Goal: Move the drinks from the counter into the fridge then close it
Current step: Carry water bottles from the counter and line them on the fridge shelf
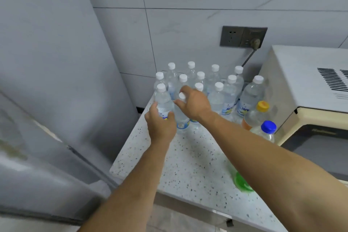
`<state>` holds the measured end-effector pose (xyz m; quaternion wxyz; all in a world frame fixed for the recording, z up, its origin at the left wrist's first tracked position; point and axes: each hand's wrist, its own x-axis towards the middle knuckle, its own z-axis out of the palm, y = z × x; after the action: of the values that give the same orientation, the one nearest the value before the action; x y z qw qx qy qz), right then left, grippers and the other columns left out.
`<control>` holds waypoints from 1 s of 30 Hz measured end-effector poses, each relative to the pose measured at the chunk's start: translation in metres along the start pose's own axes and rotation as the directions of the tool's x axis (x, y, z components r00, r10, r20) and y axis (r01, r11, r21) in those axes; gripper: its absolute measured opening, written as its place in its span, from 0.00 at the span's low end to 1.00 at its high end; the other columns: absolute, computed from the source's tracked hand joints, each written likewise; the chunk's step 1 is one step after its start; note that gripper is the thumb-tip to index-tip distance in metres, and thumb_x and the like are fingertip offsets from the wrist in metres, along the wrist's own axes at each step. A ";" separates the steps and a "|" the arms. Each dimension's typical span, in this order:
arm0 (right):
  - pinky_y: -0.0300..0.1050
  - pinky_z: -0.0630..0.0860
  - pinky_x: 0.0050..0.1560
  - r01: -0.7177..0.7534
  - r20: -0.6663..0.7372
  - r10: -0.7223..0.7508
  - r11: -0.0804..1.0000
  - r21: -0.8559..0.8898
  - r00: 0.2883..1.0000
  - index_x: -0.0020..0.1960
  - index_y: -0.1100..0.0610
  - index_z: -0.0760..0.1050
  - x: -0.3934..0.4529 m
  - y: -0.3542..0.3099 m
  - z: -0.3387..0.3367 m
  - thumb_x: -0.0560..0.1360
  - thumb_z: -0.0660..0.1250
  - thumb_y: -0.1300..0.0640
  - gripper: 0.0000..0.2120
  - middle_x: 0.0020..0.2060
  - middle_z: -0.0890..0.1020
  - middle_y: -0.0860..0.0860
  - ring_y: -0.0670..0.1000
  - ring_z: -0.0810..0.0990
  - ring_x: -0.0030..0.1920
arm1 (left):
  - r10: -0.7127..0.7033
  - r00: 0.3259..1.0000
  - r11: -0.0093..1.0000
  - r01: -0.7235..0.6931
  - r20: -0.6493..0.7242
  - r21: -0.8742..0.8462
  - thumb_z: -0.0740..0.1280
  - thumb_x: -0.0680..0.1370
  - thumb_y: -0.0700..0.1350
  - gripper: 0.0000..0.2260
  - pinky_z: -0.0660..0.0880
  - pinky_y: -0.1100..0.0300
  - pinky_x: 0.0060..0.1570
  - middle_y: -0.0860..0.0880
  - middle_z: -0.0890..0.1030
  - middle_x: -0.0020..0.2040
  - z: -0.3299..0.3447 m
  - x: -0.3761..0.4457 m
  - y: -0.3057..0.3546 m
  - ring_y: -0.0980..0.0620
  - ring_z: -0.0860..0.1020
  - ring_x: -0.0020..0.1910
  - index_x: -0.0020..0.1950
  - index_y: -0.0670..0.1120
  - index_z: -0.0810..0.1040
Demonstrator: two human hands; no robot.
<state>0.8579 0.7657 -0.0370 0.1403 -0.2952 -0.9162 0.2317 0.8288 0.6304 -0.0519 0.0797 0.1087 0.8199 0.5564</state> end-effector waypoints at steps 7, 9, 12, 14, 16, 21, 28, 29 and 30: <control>0.47 0.69 0.40 0.011 -0.031 -0.009 0.998 0.055 0.999 0.56 0.56 0.71 -0.029 0.020 0.000 0.79 0.66 0.49 0.13 0.45 0.75 0.55 0.57 0.73 0.43 | 0.230 0.970 0.828 -0.239 0.082 0.507 0.67 0.77 0.42 0.29 0.68 0.49 0.61 0.45 0.60 0.75 0.023 0.056 0.028 0.40 0.64 0.69 0.76 0.53 0.62; 0.49 0.72 0.43 0.008 -0.024 -0.006 0.996 0.083 1.000 0.56 0.56 0.71 -0.033 0.019 -0.001 0.79 0.66 0.49 0.13 0.47 0.76 0.56 0.57 0.74 0.45 | 0.243 0.957 0.768 -0.289 0.158 0.571 0.65 0.78 0.42 0.26 0.69 0.49 0.57 0.47 0.64 0.73 0.022 0.064 0.027 0.40 0.65 0.67 0.75 0.54 0.63; 0.50 0.74 0.45 0.005 -0.024 -0.002 0.992 0.123 1.000 0.56 0.56 0.71 -0.042 0.020 -0.005 0.79 0.66 0.49 0.12 0.47 0.76 0.55 0.57 0.76 0.46 | 0.266 0.952 0.775 -0.305 0.152 0.553 0.68 0.78 0.43 0.21 0.71 0.50 0.51 0.45 0.71 0.65 0.016 0.064 0.023 0.40 0.71 0.61 0.70 0.52 0.70; 0.49 0.73 0.44 0.004 -0.031 0.001 0.988 0.156 1.000 0.54 0.57 0.72 -0.049 0.021 -0.007 0.78 0.67 0.50 0.12 0.44 0.76 0.54 0.57 0.76 0.45 | 0.289 0.952 0.806 -0.300 0.104 0.510 0.69 0.77 0.43 0.14 0.69 0.53 0.46 0.44 0.73 0.59 0.011 0.057 0.020 0.41 0.74 0.55 0.62 0.49 0.75; 0.48 0.73 0.43 -0.009 -0.040 0.018 0.976 0.218 0.999 0.52 0.57 0.73 -0.058 0.021 -0.010 0.76 0.69 0.52 0.10 0.43 0.77 0.52 0.55 0.76 0.44 | 0.271 0.960 0.848 -0.275 0.074 0.454 0.68 0.77 0.42 0.10 0.67 0.56 0.44 0.45 0.72 0.56 0.008 0.044 0.016 0.41 0.76 0.52 0.57 0.48 0.77; 0.44 0.73 0.40 -0.102 -0.061 0.139 0.907 0.408 0.988 0.46 0.55 0.76 -0.080 0.027 -0.017 0.73 0.72 0.52 0.08 0.41 0.81 0.50 0.51 0.78 0.42 | 0.310 0.951 0.915 -0.301 0.009 0.269 0.70 0.76 0.39 0.16 0.68 0.59 0.46 0.49 0.72 0.56 -0.005 -0.001 0.003 0.46 0.76 0.51 0.61 0.51 0.75; 0.41 0.68 0.38 -0.052 -0.158 0.134 0.898 0.437 0.978 0.42 0.54 0.76 -0.118 0.037 -0.014 0.71 0.74 0.51 0.09 0.37 0.78 0.47 0.51 0.76 0.41 | 0.316 0.948 0.935 -0.317 0.032 0.161 0.74 0.74 0.47 0.22 0.72 0.63 0.43 0.61 0.76 0.50 -0.029 -0.060 -0.014 0.57 0.76 0.48 0.63 0.60 0.69; 0.41 0.67 0.40 -0.021 -0.209 0.121 0.904 0.427 0.970 0.43 0.54 0.77 -0.123 0.039 -0.012 0.71 0.75 0.51 0.09 0.38 0.78 0.47 0.52 0.75 0.43 | 0.343 0.939 0.924 -0.341 0.023 0.172 0.73 0.74 0.48 0.21 0.72 0.63 0.45 0.61 0.76 0.51 -0.028 -0.065 -0.019 0.56 0.75 0.50 0.63 0.58 0.70; 0.41 0.68 0.44 0.007 -0.254 0.110 0.907 0.421 0.961 0.45 0.54 0.78 -0.128 0.040 -0.008 0.70 0.76 0.52 0.10 0.40 0.78 0.48 0.52 0.75 0.46 | 0.361 0.932 0.916 -0.360 0.025 0.177 0.72 0.75 0.48 0.20 0.72 0.62 0.49 0.59 0.76 0.55 -0.026 -0.068 -0.024 0.55 0.74 0.53 0.64 0.56 0.71</control>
<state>0.9809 0.7195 -0.0654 0.3185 -0.3116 -0.8091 0.3832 0.8856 0.5805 -0.0644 -0.0375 0.2624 0.8326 0.4864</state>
